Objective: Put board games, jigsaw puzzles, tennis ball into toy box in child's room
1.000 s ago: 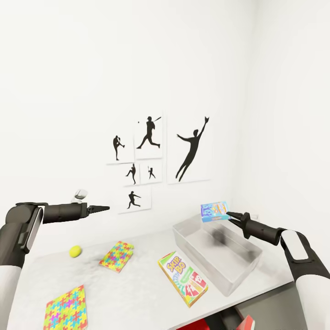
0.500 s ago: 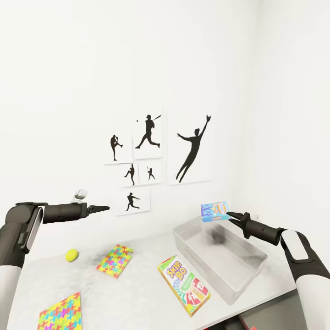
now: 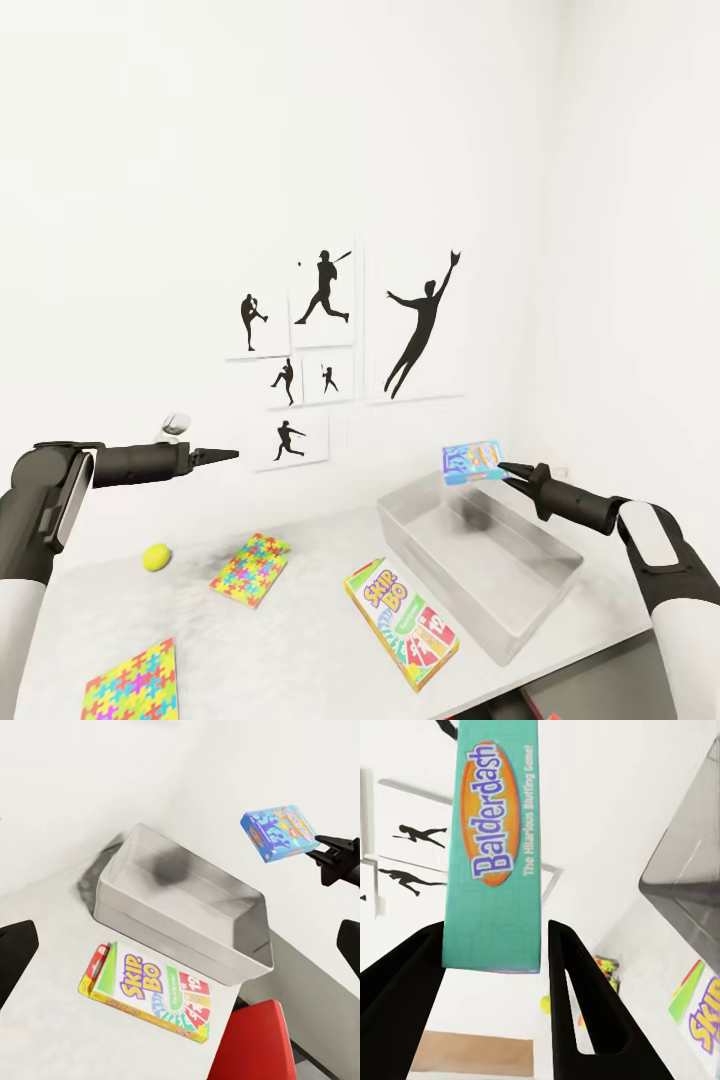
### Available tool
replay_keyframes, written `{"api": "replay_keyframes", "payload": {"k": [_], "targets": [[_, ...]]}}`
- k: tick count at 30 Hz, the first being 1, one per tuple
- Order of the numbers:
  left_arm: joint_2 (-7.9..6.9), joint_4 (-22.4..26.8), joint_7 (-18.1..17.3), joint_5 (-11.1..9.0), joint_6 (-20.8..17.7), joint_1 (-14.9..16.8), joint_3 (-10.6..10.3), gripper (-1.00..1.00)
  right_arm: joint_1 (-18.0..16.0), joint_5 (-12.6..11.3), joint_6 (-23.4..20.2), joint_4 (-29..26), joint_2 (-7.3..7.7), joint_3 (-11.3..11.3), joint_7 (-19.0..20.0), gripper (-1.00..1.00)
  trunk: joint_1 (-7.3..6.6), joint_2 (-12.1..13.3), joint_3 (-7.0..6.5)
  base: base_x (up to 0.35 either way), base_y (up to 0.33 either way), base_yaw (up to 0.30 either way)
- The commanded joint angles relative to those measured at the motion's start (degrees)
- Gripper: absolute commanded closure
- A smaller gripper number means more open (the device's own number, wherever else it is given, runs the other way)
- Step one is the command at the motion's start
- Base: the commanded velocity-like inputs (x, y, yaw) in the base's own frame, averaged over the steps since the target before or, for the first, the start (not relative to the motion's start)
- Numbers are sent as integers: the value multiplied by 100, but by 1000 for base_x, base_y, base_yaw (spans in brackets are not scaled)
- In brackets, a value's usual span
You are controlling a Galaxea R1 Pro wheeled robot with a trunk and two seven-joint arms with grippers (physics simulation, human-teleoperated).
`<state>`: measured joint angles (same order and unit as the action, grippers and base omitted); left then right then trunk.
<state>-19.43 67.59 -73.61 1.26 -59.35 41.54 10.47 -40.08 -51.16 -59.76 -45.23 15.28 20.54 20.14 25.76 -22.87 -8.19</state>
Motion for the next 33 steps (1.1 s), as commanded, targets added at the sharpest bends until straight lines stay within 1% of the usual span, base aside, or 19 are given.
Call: {"api": "replay_keyframes", "payload": {"k": [1,3,4,5,6,7,8,9,10,11,12,14,17,21,28,30,31,33], "targets": [[1,0,-31,15,-59,3,2,-100,-2,62,-24,30,7,8,53,100,2,-5,3,0,0,0],[1,0,-31,15,-59,3,0,-100,-13,79,-24,194,38,-3,28,100,2,-5,3,0,0,0],[1,0,-31,15,-59,3,0,-100,-36,89,-24,334,83,-9,1,100,2,-5,3,0,0,0],[1,0,-34,15,-59,3,-1,-100,-71,108,-24,518,151,-31,-25,100,2,-5,3,0,0,0],[1,0,-35,15,-59,3,-1,-100,-123,139,-24,730,241,-110,-42,100,2,-5,3,0,0,0],[1,0,-35,15,-59,3,-1,-100,-192,165,-24,929,359,-282,-46,100,2,-5,3,0,0,0],[1,0,-37,15,-59,3,-1,-100,-257,182,-24,1076,481,-531,-40,100,2,-5,3,0,0,0],[1,0,-38,15,-59,3,-1,-100,-310,191,-24,1169,573,-814,-31,100,2,-5,3,0,0,0],[1,0,-39,15,-59,3,-1,-100,-359,192,-24,1229,633,-1081,-23,100,2,-5,3,0,0,0],[1,0,-39,15,-59,3,-1,-100,-407,186,-24,1275,678,-1294,-18,100,2,-5,3,0,0,0],[1,0,-39,15,-59,3,-3,-100,-446,181,-24,1311,708,-1437,-15,100,2,-5,3,0,0,0],[1,0,-40,15,-59,3,-6,-100,-485,170,-24,1327,740,-1566,-8,100,2,-5,3,0,0,0],[-5,0,-40,15,-59,3,-9,-100,-518,161,-24,1334,763,-1674,-3,100,2,-5,3,0,0,0],[-7,0,-40,15,-59,3,-10,-100,-529,165,-24,1327,758,-1719,-1,100,2,-5,3,0,0,0],[-5,0,-40,14,-59,3,-10,-100,-557,219,-24,1171,688,-1760,-6,100,2,-5,3,0,0,0],[-2,0,-40,14,-59,3,-13,-100,-628,230,-24,1151,669,-1774,-18,100,2,-5,3,0,0,0],[-1,0,-40,11,-59,3,-15,-100,-669,233,-24,1153,661,-1820,-26,100,2,-5,3,0,0,0],[0,0,-40,11,-56,3,-17,-100,-765,243,-24,1159,636,-2022,-40,100,2,-5,3,0,0,0]]}}
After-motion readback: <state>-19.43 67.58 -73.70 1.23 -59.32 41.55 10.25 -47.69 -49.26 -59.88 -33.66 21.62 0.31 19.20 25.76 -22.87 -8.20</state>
